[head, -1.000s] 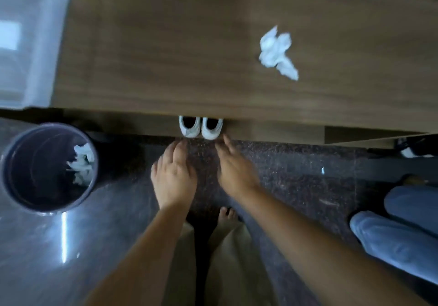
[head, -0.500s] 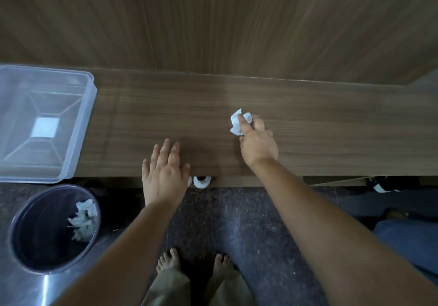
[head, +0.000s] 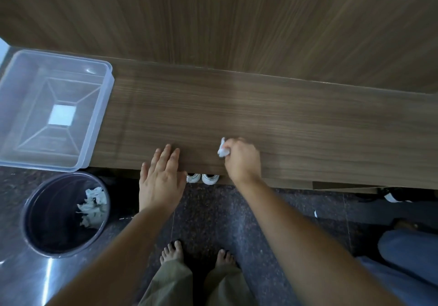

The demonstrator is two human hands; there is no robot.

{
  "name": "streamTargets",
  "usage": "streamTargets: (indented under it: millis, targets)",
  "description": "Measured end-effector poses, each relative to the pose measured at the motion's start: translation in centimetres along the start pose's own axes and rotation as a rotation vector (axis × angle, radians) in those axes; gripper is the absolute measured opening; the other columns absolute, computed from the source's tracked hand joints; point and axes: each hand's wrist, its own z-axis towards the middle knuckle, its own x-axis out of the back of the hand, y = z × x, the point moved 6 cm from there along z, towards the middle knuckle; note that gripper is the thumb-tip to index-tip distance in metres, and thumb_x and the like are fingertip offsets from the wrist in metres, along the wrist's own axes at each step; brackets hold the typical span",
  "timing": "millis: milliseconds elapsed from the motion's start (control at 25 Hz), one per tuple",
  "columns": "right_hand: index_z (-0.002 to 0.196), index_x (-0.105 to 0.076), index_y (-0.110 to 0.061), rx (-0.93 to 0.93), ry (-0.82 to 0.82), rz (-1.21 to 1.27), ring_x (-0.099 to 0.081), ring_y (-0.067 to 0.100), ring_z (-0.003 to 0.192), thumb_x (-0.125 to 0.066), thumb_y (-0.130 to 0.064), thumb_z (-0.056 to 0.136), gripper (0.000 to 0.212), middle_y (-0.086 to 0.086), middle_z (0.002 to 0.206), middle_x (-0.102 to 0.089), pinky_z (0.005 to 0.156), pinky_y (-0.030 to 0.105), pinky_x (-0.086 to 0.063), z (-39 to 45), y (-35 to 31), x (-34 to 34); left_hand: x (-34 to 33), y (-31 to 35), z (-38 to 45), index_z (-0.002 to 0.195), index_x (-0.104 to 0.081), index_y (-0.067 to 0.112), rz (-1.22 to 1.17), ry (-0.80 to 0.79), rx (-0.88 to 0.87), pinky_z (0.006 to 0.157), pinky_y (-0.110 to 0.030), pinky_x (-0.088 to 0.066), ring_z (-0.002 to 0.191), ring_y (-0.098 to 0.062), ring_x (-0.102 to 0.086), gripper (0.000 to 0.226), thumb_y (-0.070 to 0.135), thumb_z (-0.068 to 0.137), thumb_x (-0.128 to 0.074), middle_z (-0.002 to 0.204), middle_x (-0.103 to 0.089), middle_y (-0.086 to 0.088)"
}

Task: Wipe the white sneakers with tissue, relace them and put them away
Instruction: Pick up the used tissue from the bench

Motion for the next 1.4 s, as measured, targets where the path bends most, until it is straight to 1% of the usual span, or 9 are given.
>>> streamTargets:
  millis: [160,320,440,600,800,960,1160,1280,1400]
  targets:
    - [0.094,-0.065,-0.013,0.004,-0.008,0.283,-0.065,0.027,0.085,-0.059,-0.01,0.085,0.011,0.006,0.09,-0.072,0.069,0.03,-0.043,-4.0,-4.1,-2.8,0.9,-1.6,-1.7,0.144,-0.033,0.021,-0.015,0.008,-0.087,0.115,-0.046,-0.019,0.144,-0.02,-0.017,0.062,0.019,0.087,-0.057,0.154,-0.026,0.001]
    - [0.111,-0.053,-0.013,-0.09,-0.088,0.477,-0.063,0.019,0.088,-0.059,-0.006,0.085,0.027,0.002,0.095,-0.07,0.071,0.022,-0.041,-5.1,-6.3,-5.3,1.2,-2.1,-2.1,0.128,-0.055,0.026,-0.194,-0.017,-0.188,0.089,-0.035,-0.049,0.118,-0.022,-0.056,0.051,0.008,0.081,-0.063,0.133,-0.056,0.002]
    - [0.113,-0.054,-0.019,-0.183,-0.184,0.659,-0.061,0.011,0.083,-0.059,-0.003,0.082,0.035,-0.003,0.093,-0.067,0.07,0.018,-0.044,-4.9,-7.1,-6.7,2.4,-2.7,-1.4,0.108,-0.068,0.023,-0.226,0.036,-0.132,0.068,-0.028,-0.048,0.085,-0.025,-0.066,0.03,0.013,0.08,-0.066,0.098,-0.071,-0.003]
    - [0.093,-0.061,-0.027,-0.29,-0.316,0.939,-0.064,0.013,0.071,-0.06,-0.006,0.082,0.024,0.003,0.089,-0.07,0.071,0.031,-0.054,-4.8,-8.3,-9.7,3.8,-4.8,-1.2,0.078,-0.068,0.016,-0.227,0.107,-0.067,0.055,-0.029,-0.045,0.063,-0.026,-0.061,0.011,0.022,0.073,-0.06,0.071,-0.065,-0.002]
    - [0.09,-0.072,-0.008,-0.142,-0.337,0.735,-0.064,0.012,0.078,-0.057,-0.003,0.08,0.019,0.007,0.09,-0.07,0.065,0.015,-0.048,-5.4,-13.7,-14.0,4.3,-11.5,-3.3,0.088,-0.069,0.017,-0.264,0.131,0.223,0.062,-0.031,-0.046,0.072,-0.023,-0.062,0.01,0.014,0.079,-0.065,0.079,-0.068,-0.002]
    - [0.098,-0.071,-0.015,-0.09,-0.511,0.542,-0.067,0.019,0.087,-0.063,-0.011,0.081,0.02,0.004,0.094,-0.073,0.076,0.03,-0.053,-6.4,-19.1,-19.8,4.6,-19.0,-6.5,0.097,-0.071,0.021,-0.32,0.147,0.473,0.067,-0.033,-0.051,0.075,-0.022,-0.066,0.016,0.019,0.083,-0.064,0.081,-0.072,-0.004]
    - [0.097,-0.071,-0.011,-0.244,-0.675,0.608,-0.068,0.028,0.093,-0.064,-0.004,0.079,0.02,0.011,0.1,-0.072,0.084,0.045,-0.056,-7.8,-24.8,-28.0,5.0,-26.1,-9.4,0.107,-0.066,0.023,-0.327,0.14,0.611,0.064,-0.031,-0.045,0.085,-0.028,-0.065,0.023,0.018,0.088,-0.054,0.09,-0.072,-0.007]
    - [0.091,-0.072,-0.012,-0.263,-0.719,0.609,-0.068,0.031,0.087,-0.059,-0.012,0.076,0.02,0.011,0.091,-0.073,0.082,0.046,-0.056,-7.9,-27.4,-32.3,5.3,-29.2,-9.7,0.138,-0.043,0.022,-0.337,0.1,0.723,0.084,-0.037,-0.045,0.109,-0.034,-0.058,0.051,0.011,0.089,-0.046,0.122,-0.062,-0.015]
    - [0.087,-0.071,-0.013,-0.238,-0.719,0.535,-0.067,0.03,0.088,-0.052,-0.02,0.083,0.02,0.01,0.089,-0.072,0.083,0.048,-0.055,-7.4,-29.2,-33.3,4.5,-31.2,-10.0,0.149,-0.016,0.02,-0.364,-0.005,0.817,0.087,-0.04,-0.047,0.111,-0.036,-0.054,0.065,0.008,0.091,-0.041,0.13,-0.054,-0.02]
